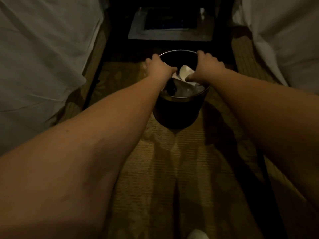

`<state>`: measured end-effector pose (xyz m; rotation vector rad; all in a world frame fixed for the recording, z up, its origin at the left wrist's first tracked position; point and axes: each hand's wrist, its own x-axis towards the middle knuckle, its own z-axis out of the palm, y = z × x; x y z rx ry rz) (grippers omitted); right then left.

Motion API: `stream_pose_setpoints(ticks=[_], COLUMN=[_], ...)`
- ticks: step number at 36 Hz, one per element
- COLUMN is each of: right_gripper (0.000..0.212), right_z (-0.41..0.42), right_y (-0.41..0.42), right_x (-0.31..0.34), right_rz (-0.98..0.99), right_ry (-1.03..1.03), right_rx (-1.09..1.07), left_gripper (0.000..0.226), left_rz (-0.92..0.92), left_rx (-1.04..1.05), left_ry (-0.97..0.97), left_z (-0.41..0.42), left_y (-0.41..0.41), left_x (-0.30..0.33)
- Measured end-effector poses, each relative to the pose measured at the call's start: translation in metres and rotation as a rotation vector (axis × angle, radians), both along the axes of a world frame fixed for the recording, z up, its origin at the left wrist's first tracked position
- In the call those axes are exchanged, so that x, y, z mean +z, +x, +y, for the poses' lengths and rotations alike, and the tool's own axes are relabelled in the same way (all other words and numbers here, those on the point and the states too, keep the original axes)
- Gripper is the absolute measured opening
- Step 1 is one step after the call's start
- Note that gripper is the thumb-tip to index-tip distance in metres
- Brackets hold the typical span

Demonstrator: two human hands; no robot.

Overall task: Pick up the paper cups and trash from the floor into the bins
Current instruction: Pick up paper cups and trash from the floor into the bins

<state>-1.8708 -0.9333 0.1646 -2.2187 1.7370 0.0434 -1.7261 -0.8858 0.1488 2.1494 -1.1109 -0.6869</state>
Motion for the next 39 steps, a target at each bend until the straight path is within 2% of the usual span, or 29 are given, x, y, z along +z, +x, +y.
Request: stream_pose_setpoints(ticks=[2, 7, 11, 18, 23, 28, 34, 39], right_gripper=[0.099, 0.078, 0.07, 0.062, 0.055, 0.06, 0.054, 0.058], right_z=[-0.002, -0.006, 0.001, 0.038, 0.078, 0.125, 0.176, 0.207], right_y=[0.002, -0.007, -0.014, -0.018, -0.019, -0.024, -0.039, -0.052], right_x=[-0.001, -0.003, 0.0, 0.042, 0.098, 0.175, 0.279, 0.378], right_rz=[0.056, 0.043, 0.047, 0.045, 0.027, 0.011, 0.039, 0.081], right_ry=[-0.008, -0.093, -0.101, -0.05, 0.032, 0.196, 0.325, 0.322], right_rx=[0.036, 0.048, 0.08, 0.077, 0.098, 0.08, 0.097, 0.114], left_gripper=[0.071, 0.064, 0.06, 0.05, 0.045, 0.055, 0.057, 0.057], left_rz=[-0.025, 0.037, 0.02, -0.026, -0.064, -0.215, -0.353, -0.432], left_rx=[-0.01, -0.018, -0.039, -0.105, -0.158, -0.298, -0.482, -0.596], left_ry=[0.001, -0.057, -0.064, -0.035, 0.032, 0.272, 0.457, 0.488], left_z=[0.001, 0.003, 0.016, 0.057, 0.095, 0.141, 0.188, 0.22], left_y=[0.004, 0.021, 0.03, 0.041, 0.039, 0.035, 0.023, 0.008], left_x=[-0.003, -0.004, 0.001, 0.039, 0.098, 0.168, 0.277, 0.377])
